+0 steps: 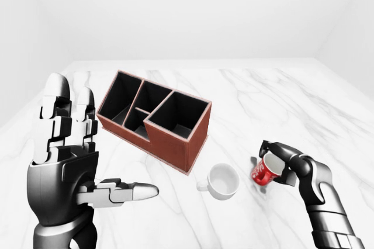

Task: Pick up the red mug and place it to the right of the caddy.

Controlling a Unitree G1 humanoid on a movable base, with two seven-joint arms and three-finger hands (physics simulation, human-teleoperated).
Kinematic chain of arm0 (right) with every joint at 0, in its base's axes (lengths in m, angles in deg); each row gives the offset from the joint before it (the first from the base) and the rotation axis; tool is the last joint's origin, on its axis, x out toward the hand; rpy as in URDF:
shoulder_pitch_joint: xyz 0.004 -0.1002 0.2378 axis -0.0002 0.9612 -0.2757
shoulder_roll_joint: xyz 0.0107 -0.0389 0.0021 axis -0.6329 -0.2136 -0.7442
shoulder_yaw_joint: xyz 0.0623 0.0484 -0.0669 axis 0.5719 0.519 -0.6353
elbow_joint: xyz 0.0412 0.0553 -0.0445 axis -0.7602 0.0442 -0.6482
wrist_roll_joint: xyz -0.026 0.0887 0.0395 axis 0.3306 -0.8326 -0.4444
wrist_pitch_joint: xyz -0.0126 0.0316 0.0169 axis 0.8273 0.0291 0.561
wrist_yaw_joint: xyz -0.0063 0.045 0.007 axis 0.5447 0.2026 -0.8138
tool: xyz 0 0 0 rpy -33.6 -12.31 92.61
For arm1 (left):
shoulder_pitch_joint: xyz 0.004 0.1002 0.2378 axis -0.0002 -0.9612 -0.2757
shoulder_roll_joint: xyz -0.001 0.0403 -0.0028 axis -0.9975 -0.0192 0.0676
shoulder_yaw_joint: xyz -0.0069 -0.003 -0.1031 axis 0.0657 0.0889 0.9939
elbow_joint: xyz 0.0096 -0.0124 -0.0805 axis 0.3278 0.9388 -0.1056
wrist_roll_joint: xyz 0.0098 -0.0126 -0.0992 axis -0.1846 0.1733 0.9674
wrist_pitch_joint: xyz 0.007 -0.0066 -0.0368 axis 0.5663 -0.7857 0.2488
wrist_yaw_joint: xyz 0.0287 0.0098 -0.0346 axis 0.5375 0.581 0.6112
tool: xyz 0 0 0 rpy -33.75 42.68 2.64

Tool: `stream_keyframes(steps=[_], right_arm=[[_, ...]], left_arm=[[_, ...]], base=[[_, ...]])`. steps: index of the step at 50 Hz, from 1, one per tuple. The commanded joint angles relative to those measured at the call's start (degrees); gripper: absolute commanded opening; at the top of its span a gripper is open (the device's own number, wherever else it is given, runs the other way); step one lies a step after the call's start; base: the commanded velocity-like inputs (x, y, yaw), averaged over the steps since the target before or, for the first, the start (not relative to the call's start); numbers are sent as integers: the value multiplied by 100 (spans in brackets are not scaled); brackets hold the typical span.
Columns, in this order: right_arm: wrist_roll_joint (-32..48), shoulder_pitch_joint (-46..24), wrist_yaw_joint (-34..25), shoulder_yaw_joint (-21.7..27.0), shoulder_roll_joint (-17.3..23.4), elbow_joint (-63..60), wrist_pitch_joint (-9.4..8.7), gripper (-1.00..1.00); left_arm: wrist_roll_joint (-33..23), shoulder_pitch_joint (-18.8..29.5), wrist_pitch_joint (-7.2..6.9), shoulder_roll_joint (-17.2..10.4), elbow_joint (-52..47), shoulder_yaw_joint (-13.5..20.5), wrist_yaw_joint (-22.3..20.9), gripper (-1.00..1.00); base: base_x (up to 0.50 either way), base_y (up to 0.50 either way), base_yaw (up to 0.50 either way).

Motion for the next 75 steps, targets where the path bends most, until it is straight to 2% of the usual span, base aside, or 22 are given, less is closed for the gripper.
stream_keyframes(steps=[1,15,21,27,36,41,64,75], right_arm=[[81,42,0,61,1,-214,-4,-100],[151,81,0,366,79,-1196,-4,-100],[235,-327,0,514,275,-1685,-4,-100],[403,-905,0,397,352,-2077,-4,-100],[669,-1451,0,46,234,-1922,-4,-100],[858,-1758,0,-224,30,-1693,-4,-100],[1314,-2169,0,-766,-567,-1117,-4,-100],[1373,-2087,0,-921,-779,-829,-4,-100]], left_arm=[[1,-13,0,7,-9,-7,-1,100],[7,-14,0,0,-28,-31,0,100],[7,-22,0,-1,-65,-39,5,100],[42,-26,0,17,-6,26,-32,100],[49,-8,0,13,-78,36,-28,100],[4,-25,0,8,-92,-40,-10,100],[78,-23,0,8,-86,22,-19,100],[70,-26,0,22,-56,30,-45,100]], base=[[0,0,0],[0,0,0],[0,0,0],[0,0,0],[0,0,0],[0,0,0],[0,0,0],[0,0,0]])
